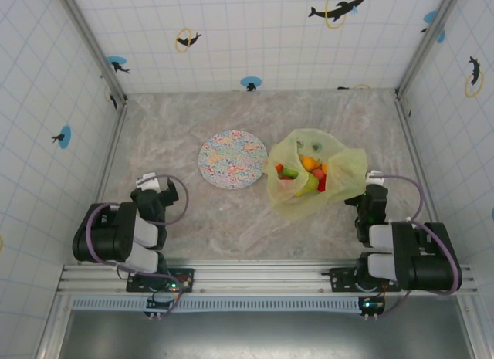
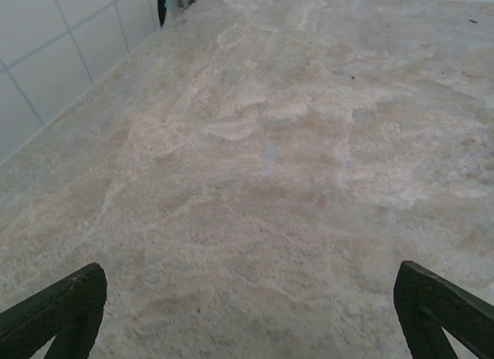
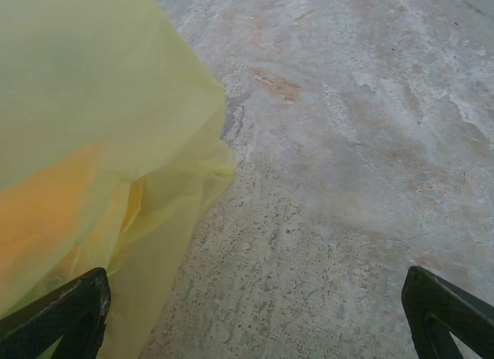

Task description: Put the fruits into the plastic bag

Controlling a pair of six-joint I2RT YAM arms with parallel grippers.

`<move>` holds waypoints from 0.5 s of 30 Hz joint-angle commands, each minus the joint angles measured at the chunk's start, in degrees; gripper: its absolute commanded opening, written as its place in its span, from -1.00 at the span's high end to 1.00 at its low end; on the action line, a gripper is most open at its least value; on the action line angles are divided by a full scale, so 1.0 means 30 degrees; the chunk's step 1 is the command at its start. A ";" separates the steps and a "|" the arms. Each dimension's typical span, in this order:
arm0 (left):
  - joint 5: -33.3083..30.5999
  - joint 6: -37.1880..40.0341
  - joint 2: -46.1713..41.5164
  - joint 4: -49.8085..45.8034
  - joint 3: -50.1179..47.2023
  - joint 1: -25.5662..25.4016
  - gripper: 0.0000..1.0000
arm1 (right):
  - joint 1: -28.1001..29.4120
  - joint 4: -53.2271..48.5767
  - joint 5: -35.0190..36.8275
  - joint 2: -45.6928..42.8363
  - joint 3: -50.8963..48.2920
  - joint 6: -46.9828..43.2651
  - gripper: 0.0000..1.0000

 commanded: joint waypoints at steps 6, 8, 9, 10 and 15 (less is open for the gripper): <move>0.1684 -0.0318 0.0223 0.1401 -0.0312 0.0194 -0.95 | 0.0138 0.2690 0.0680 0.1110 -0.0488 -0.0735 -0.98; 0.1658 -0.0324 0.0228 0.1453 -0.0295 0.0200 -0.95 | 0.0166 0.3824 0.0772 0.0957 -0.1002 -0.1077 -0.98; 0.1656 -0.0311 0.0236 0.1447 -0.0339 0.0201 -0.95 | 0.0192 0.4200 0.0883 0.0833 -0.1226 -0.1189 -0.99; 0.1658 -0.0327 0.0228 0.1470 -0.0302 0.0190 -0.95 | 0.0196 0.4594 0.0966 0.0831 -0.1435 -0.1236 -0.98; 0.1662 -0.0311 0.0209 0.1447 -0.0344 0.0200 -0.95 | 0.0154 0.7894 0.1057 0.2747 -0.2152 -0.1328 -0.99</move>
